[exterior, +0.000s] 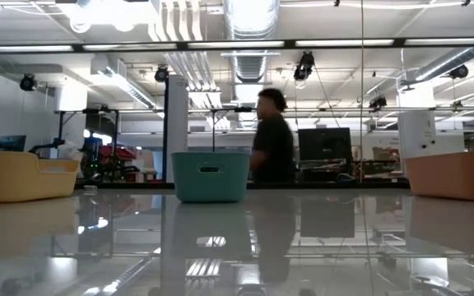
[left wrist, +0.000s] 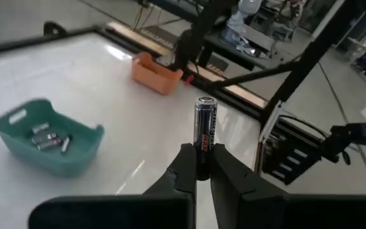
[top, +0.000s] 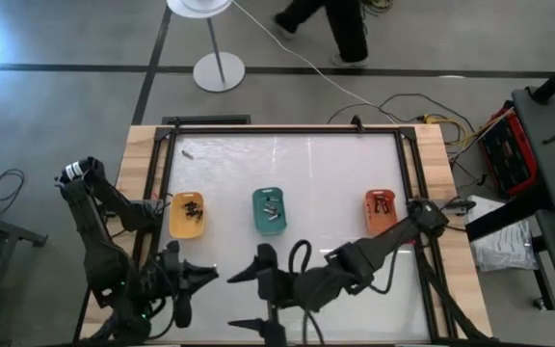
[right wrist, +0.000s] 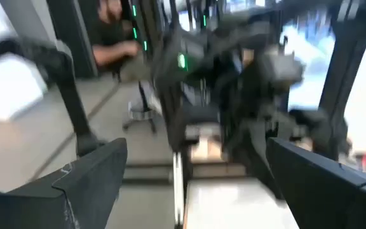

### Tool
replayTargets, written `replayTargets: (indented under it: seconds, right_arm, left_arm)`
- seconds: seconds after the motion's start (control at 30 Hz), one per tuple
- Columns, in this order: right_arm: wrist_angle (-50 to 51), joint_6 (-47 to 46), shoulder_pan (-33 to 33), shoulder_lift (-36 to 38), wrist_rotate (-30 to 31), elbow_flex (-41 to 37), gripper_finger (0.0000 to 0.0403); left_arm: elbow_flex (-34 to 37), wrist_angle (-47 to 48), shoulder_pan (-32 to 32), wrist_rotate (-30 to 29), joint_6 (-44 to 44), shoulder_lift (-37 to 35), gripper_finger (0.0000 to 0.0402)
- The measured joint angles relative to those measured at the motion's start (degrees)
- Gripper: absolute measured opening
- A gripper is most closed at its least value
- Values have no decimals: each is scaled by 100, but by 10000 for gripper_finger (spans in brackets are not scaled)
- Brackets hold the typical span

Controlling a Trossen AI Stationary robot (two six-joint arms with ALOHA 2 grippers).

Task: Sort batteries
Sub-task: Put the silver battery into the green bin

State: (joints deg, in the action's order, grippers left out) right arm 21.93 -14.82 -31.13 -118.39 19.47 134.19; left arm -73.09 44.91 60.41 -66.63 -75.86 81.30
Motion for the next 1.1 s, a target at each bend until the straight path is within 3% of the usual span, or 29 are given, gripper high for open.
replayTargets:
  seconds: [0.2, 0.3, 0.57, 0.8, 0.97, 1.1]
  right_arm:
    - [-576, 420, 349, 20, 195, 4, 368]
    - [-586, 440, 521, 56, 223, 2, 368]
    - [-204, 516, 663, 870, 218, 83, 368]
    - [1923, -17, 561, 1796, 889, 83, 368]
    - [3663, -535, 563, 2017, 1376, 74, 368]
    - [4612, -710, 568, 1978, 1351, -24, 368]
  left_arm:
    - [-116, 26, -420, -77, 729, -61, 3]
    - [-53, 371, -849, 160, 798, -225, 3]
    - [405, 55, -2911, 2539, 2809, -601, 3]
    - [813, -1336, -4655, 4110, 4587, -410, 2]
    - [917, -2176, -5513, 4970, 5114, 36, 2]
    - [917, -2399, -6098, 5344, 5276, 586, 2]
